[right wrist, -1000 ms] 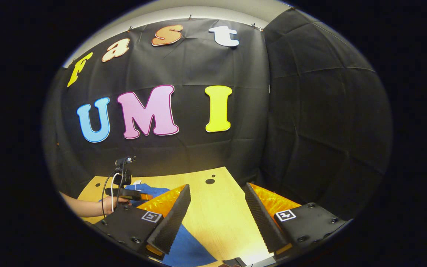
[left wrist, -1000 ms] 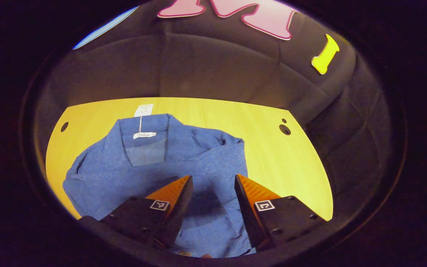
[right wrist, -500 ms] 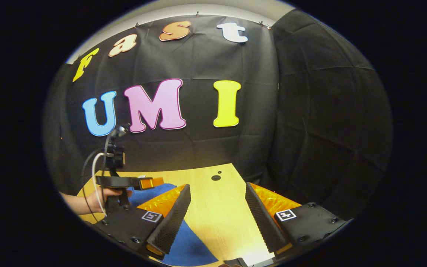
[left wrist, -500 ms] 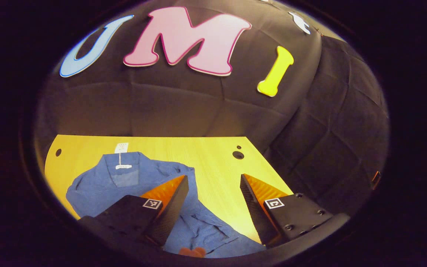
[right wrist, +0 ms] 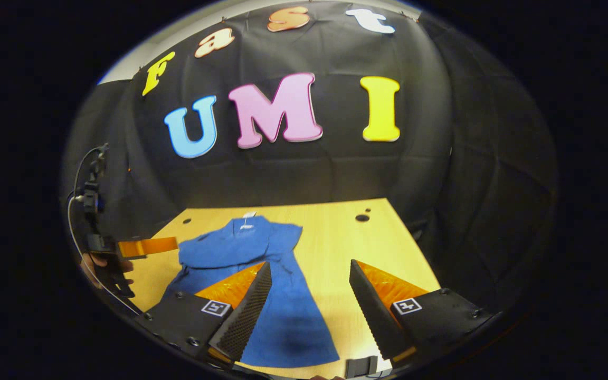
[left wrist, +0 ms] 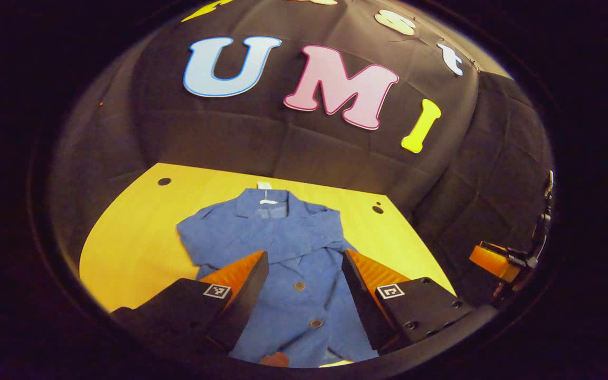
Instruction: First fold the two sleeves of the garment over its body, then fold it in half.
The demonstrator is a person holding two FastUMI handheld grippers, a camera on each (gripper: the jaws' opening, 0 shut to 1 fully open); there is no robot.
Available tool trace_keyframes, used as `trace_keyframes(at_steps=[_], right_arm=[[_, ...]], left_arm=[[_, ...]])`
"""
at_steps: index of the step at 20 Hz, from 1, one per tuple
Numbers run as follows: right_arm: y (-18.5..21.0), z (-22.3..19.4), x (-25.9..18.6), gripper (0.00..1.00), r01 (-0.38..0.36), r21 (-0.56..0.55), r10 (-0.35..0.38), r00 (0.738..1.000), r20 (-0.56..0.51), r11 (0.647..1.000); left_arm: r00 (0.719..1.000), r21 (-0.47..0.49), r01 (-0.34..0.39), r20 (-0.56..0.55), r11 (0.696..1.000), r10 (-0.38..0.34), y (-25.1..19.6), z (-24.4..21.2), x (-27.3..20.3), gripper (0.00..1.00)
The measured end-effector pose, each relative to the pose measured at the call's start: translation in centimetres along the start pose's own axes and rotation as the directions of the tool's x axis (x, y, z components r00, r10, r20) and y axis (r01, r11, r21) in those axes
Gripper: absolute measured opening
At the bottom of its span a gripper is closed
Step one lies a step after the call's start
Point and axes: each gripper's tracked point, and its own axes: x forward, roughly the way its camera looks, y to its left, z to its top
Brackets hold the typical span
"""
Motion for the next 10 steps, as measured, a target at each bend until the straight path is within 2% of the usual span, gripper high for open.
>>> trace_keyframes(at_steps=[2,4,8,10], right_arm=[[0.3,-3.2,0.9,0.95,-0.012,-0.018,0.01,0.997,-0.077,1.0],[0.5,-6.4,1.9,0.95,-0.022,-0.035,0.016,0.988,-0.153,0.999],[0.9,-11.3,5.1,0.95,-0.05,-0.031,0.039,0.96,-0.277,0.998],[0.7,-13.4,5.3,0.96,-0.045,-0.023,0.034,0.932,-0.361,0.999]], left_arm=[[0.986,-0.013,-0.074,-0.15,0.997,0.071,2.7,-5.7,-2.0,0.83],[0.949,-0.066,-0.145,-0.29,0.987,0.12,4.7,-10.9,-3.6,0.83],[0.879,-0.158,-0.231,-0.457,0.96,0.136,7.3,-17.3,-4.3,0.83],[0.84,-0.168,-0.279,-0.519,0.945,0.156,8.7,-19.5,-4.9,0.83]])
